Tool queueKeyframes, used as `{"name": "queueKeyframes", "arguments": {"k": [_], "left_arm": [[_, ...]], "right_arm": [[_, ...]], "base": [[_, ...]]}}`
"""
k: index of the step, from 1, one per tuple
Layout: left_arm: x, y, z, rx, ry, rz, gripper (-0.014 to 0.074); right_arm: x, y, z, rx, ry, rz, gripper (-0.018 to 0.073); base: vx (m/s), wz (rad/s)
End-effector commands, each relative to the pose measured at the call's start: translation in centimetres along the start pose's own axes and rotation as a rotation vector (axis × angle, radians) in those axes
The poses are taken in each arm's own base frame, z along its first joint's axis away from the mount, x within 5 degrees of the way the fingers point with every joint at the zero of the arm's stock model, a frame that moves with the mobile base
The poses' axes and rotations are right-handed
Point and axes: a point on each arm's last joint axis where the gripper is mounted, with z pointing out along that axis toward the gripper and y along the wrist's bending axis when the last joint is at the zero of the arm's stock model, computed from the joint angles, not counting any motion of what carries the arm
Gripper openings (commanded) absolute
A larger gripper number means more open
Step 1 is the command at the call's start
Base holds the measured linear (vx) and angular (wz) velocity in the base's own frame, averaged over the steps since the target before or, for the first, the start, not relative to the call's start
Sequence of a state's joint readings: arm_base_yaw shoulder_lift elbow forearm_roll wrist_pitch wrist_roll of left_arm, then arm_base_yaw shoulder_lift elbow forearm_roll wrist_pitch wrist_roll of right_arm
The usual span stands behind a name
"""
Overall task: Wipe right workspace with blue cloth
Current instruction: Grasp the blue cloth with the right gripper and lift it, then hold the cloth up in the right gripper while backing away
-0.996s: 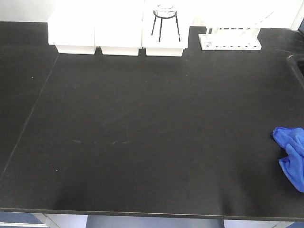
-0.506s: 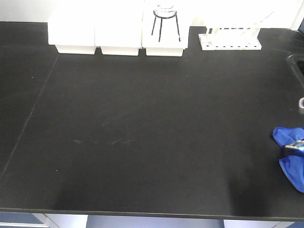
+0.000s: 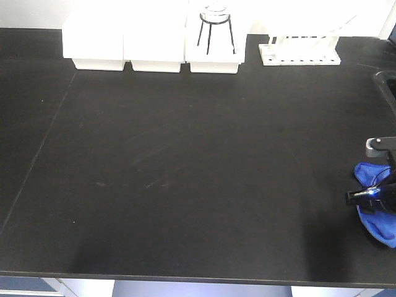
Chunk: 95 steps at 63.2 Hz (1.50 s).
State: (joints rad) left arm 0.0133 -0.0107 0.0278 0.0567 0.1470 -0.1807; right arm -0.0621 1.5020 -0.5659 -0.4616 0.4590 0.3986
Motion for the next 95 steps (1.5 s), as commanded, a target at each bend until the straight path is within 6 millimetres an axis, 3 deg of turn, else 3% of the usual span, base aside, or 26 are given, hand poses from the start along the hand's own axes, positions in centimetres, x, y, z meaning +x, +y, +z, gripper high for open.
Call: {"name": "queueKeyframes", "arguments": {"k": [1, 12, 26, 36, 50, 62, 73, 95], "left_arm": [[0.2, 0.0, 0.0, 0.014, -0.064, -0.015, -0.0006], [0.2, 0.0, 0.0, 0.014, -0.064, -0.015, -0.0006], [0.2, 0.0, 0.0, 0.014, -0.064, -0.015, -0.0006], [0.2, 0.0, 0.0, 0.014, -0.064, -0.015, -0.0006], [0.2, 0.0, 0.0, 0.014, -0.064, -0.015, -0.0006], [0.2, 0.0, 0.0, 0.014, -0.064, -0.015, -0.0006], [0.2, 0.0, 0.0, 0.014, -0.064, -0.015, -0.0006], [0.2, 0.0, 0.0, 0.014, -0.064, -0.015, -0.0006]], "right_arm": [[-1.0, -0.2, -0.6, 0.000, -0.060, 0.000, 0.0441], [-1.0, -0.2, -0.6, -0.001, -0.063, -0.003, 0.0284], [-1.1, -0.2, -0.7, -0.004, -0.074, -0.004, -0.0011], [-1.2, -0.4, -2.4, -0.016, -0.137, 0.038, -0.0010], [-1.1, -1.2, -8.1, -0.067, -0.383, 0.134, -0.0003], [0.6, -1.9, -13.6, -0.085, -0.620, 0.104, -0.0001], [3.0, -2.2, -17.0, -0.103, -0.748, 0.087, -0.0001], [7.3, -2.4, -19.2, -0.124, -0.734, 0.086, -0.0001]], "base": [[0.00, 0.00], [0.00, 0.00], [0.00, 0.00], [0.00, 0.00], [0.00, 0.00], [0.00, 0.00], [0.00, 0.00], [0.00, 0.00]]}}
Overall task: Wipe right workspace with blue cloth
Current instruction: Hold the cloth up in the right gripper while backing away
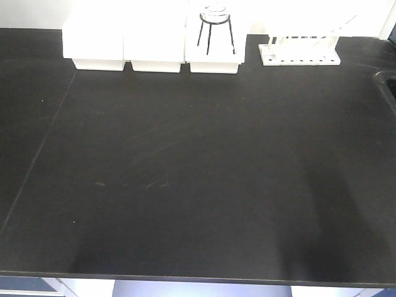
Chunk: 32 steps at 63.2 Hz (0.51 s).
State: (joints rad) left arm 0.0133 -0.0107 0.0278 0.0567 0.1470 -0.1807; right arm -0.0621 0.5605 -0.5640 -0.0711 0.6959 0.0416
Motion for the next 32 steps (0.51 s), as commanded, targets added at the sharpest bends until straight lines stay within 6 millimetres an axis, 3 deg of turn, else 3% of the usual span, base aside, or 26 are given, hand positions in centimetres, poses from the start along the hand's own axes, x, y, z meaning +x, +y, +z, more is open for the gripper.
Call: {"name": "queueKeyframes", "arguments": {"k": [1, 32], "left_arm": [[0.23, -0.02, 0.05, 0.014, -0.064, -0.015, -0.0006], [0.23, -0.02, 0.05, 0.014, -0.064, -0.015, -0.0006]], "right_arm": [[-0.76, -0.12, -1.07, 0.007, -0.071, -0.010, -0.0001], [-0.02, -0.18, -1.85, 0.010, -0.041, -0.008, -0.0001]], "base": [[0.00, 0.00], [0.00, 0.00]]}}
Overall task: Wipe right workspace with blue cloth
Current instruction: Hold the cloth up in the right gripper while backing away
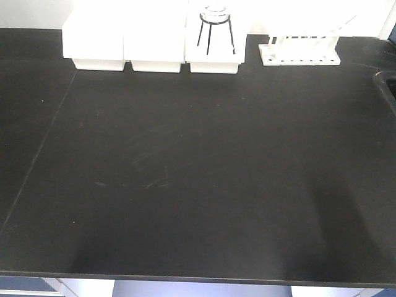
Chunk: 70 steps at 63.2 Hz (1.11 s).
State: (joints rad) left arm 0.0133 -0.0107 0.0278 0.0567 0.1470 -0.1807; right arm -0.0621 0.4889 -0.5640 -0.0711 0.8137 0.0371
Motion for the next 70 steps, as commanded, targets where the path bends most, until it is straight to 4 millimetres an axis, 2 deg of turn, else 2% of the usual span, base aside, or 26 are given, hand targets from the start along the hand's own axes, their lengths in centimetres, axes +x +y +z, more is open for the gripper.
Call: {"name": "queueKeyframes", "arguments": {"k": [1, 70], "left_arm": [[0.23, -0.02, 0.05, 0.014, -0.064, -0.015, -0.0006], [0.23, -0.02, 0.05, 0.014, -0.064, -0.015, -0.0006]], "right_arm": [[-1.22, -0.07, -0.47, 0.005, -0.087, -0.007, -0.0001], [-1.20, -0.08, -0.47, 0.005, -0.084, -0.007, -0.0001]], "base": [[0.00, 0.00], [-0.04, -0.01]]}}
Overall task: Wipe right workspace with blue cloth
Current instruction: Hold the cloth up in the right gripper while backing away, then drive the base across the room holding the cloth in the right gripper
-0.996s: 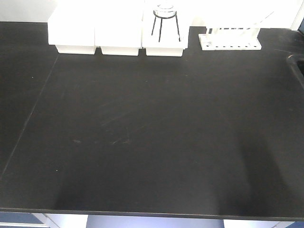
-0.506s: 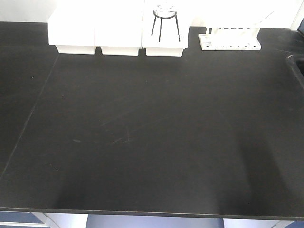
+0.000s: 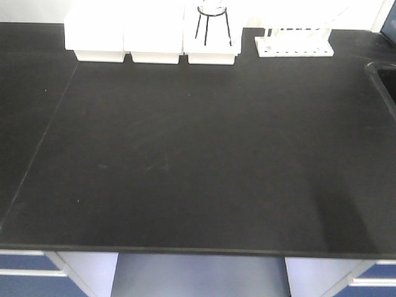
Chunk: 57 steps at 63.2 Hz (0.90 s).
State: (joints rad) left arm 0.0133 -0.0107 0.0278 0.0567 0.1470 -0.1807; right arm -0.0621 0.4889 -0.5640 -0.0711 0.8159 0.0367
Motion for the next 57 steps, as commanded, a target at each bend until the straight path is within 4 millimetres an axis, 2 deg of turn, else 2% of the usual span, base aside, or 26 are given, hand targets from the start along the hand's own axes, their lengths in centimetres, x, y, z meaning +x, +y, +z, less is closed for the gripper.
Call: {"name": "queueKeyframes", "arguments": {"k": [1, 57], "left_arm": [[0.23, -0.02, 0.05, 0.014, -0.064, -0.015, -0.0006], [0.23, -0.02, 0.05, 0.014, -0.064, -0.015, -0.0006]], "right_arm": [[-1.21, -0.08, -0.47, 0.005, -0.086, -0.006, -0.0001], [-1.21, -0.08, -0.47, 0.005, -0.086, -0.006, -0.0001]], "base": [[-0.16, 0.00], [-0.21, -0.06]]}}
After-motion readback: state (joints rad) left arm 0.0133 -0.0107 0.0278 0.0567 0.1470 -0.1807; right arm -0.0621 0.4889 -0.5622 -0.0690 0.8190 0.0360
